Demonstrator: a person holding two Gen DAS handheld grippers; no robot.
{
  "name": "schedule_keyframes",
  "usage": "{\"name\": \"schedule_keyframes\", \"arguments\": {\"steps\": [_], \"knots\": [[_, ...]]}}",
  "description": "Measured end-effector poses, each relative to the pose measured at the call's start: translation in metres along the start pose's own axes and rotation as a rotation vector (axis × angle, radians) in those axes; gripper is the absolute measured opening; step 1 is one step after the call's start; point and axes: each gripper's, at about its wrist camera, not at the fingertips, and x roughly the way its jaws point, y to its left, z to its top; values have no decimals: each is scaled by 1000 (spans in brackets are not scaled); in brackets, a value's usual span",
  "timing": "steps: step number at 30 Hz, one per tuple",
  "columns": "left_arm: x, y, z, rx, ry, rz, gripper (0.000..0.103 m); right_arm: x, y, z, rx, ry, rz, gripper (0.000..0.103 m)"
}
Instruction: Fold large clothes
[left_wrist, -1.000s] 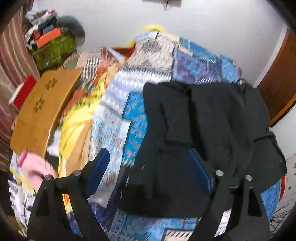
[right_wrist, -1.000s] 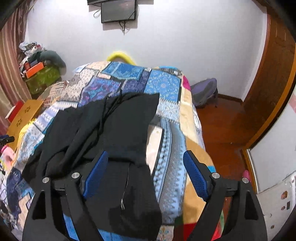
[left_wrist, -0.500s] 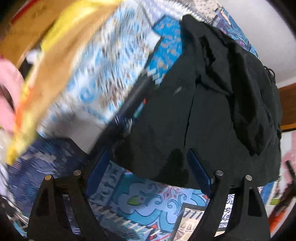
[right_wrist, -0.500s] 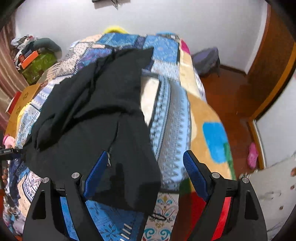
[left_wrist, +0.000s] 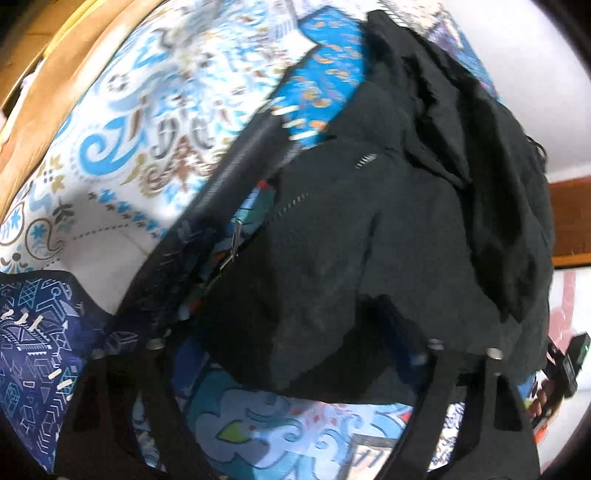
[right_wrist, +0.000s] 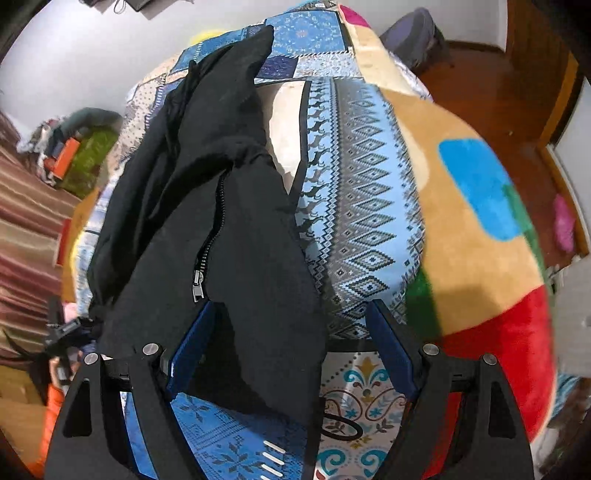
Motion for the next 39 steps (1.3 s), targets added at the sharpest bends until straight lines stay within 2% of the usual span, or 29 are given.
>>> {"name": "schedule_keyframes", "arguments": {"steps": [1,2,3,4,6,8,11,14,19,21,23,25,29,30,34,35,38,39], "knots": [[-2,-5,-1,13,2,-26,63,-1,-1,-1,1,-4,11,79],[-4,-10,-1,25,4,-51,46,-3,0,-2,2,-9,29,72],[-6,-16,-2,37,9,-74,37,-4,1,-4,9,-13,47,66],[-8,-23,-2,58,13,-83,35,-5,1,-5,28,-18,58,64],[-14,-44,-4,134,-3,-61,27,-5,2,-6,61,-18,80,48],[-22,-67,-4,212,-28,-31,20,-7,6,-5,70,-27,71,40],[-39,-101,-3,297,-75,-35,12,-14,12,-1,63,-49,49,13],[-56,-123,-3,338,-114,-72,10,-26,18,7,56,-70,96,9],[-83,-155,14,413,-166,-136,7,-39,32,28,61,-103,187,8],[-91,-155,31,418,-185,-166,1,-40,40,39,51,-120,216,7],[-103,-159,47,414,-210,-216,0,-42,49,51,32,-138,236,7],[-116,-163,56,430,-260,-222,0,-40,61,69,7,-155,239,6],[-125,-179,78,456,-318,-136,0,-33,75,95,-26,-171,230,6],[-122,-179,85,454,-322,-93,0,-28,79,102,-35,-175,222,6],[-102,-154,92,408,-279,3,3,-23,81,107,-61,-181,208,6],[-95,-145,92,389,-260,20,10,-22,80,105,-65,-184,204,6],[-75,-109,89,329,-203,83,41,-24,77,103,-68,-191,193,6],[-70,-98,83,317,-186,96,44,-24,76,102,-67,-193,190,6]]}}
